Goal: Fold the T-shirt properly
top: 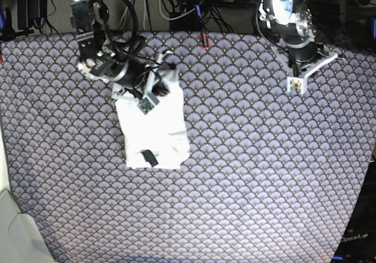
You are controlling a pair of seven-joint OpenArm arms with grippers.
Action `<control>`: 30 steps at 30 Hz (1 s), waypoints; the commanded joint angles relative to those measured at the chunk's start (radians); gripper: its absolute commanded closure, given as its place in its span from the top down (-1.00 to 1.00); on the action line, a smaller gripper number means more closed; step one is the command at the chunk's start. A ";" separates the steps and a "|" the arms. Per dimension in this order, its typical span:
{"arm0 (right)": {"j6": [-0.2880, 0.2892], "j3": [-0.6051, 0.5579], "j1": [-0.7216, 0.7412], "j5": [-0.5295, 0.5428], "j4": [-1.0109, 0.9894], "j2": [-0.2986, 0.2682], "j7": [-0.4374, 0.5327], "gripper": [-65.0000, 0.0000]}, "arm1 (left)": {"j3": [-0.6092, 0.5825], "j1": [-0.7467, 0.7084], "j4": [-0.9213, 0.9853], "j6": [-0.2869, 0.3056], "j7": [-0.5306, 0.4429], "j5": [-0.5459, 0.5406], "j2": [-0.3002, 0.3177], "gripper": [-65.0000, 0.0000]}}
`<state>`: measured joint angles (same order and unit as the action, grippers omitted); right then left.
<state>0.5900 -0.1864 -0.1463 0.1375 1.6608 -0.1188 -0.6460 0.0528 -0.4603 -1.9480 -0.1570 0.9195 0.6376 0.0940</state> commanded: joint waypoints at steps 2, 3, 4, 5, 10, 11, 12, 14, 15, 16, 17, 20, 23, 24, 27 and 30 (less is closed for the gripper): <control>0.005 0.009 -0.006 0.015 0.105 -0.009 0.016 -1.00 | 0.002 -0.015 -0.037 -0.010 -0.018 0.009 0.003 -0.99; 0.003 0.015 -0.029 0.015 0.164 -0.025 0.016 -1.00 | -0.005 -0.019 -0.050 -0.010 -0.037 0.008 0.003 -0.99; 0.003 0.021 -0.049 0.015 0.218 -0.035 0.016 -1.00 | -0.006 -0.035 -0.057 -0.010 -0.055 0.008 0.002 -0.99; 0.002 0.024 -0.072 0.015 0.272 -0.038 0.016 -1.00 | -0.006 -0.059 -0.063 -0.010 -0.073 0.008 0.000 -0.99; -0.002 0.087 -0.187 0.011 0.355 -0.071 0.016 -1.00 | -0.014 -0.167 -0.064 -0.010 -0.204 0.006 -0.003 -0.99; -0.002 0.115 -0.210 0.011 0.350 -0.071 0.016 -1.00 | -0.028 -0.194 -0.061 -0.010 -0.230 0.006 0.003 -0.99; -0.002 0.138 -0.237 0.011 0.350 -0.072 0.018 -1.00 | -0.044 -0.225 -0.060 -0.010 -0.256 0.006 0.006 -0.99; 0.000 0.195 -0.281 0.011 0.353 -0.075 0.022 -1.00 | -0.089 -0.265 -0.063 -0.010 -0.287 0.006 0.022 -0.99; 0.002 0.227 -0.304 0.011 0.355 -0.077 0.022 -1.00 | -0.124 -0.285 -0.061 -0.010 -0.290 0.006 0.028 -0.99; 0.002 0.256 -0.332 0.011 0.355 -0.088 0.022 -1.00 | -0.159 -0.305 -0.060 -0.010 -0.290 0.006 0.031 -0.99; 0.002 0.279 -0.361 0.011 0.352 -0.100 0.022 -1.00 | -0.187 -0.328 -0.060 -0.010 -0.290 0.006 0.031 -0.99; 0.002 0.333 -0.447 0.011 0.350 -0.129 0.024 -1.00 | -0.245 -0.381 -0.058 -0.011 -0.294 0.006 0.031 -0.99; 0.003 0.390 -0.533 0.011 0.348 -0.141 0.025 -1.00 | -0.291 -0.418 -0.050 -0.014 -0.293 0.004 0.023 -0.99; 0.003 0.402 -0.556 0.011 0.347 -0.141 0.025 -1.00 | -0.310 -0.429 -0.041 -0.016 -0.293 -0.002 0.023 -0.99; 0.003 0.426 -0.634 0.011 0.315 -0.141 0.038 -1.00 | -0.344 -0.453 -0.026 -0.017 -0.293 -0.058 0.029 -0.99; 0.003 0.425 -0.677 0.011 0.243 -0.140 0.113 -1.00 | -0.347 -0.447 0.022 -0.017 -0.293 -0.152 0.028 -0.99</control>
<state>0.5911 0.2337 -0.8169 0.1390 1.8862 -0.2520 -0.5468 -0.2928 -0.8936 -1.9167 -0.1669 0.6289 0.4774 0.1215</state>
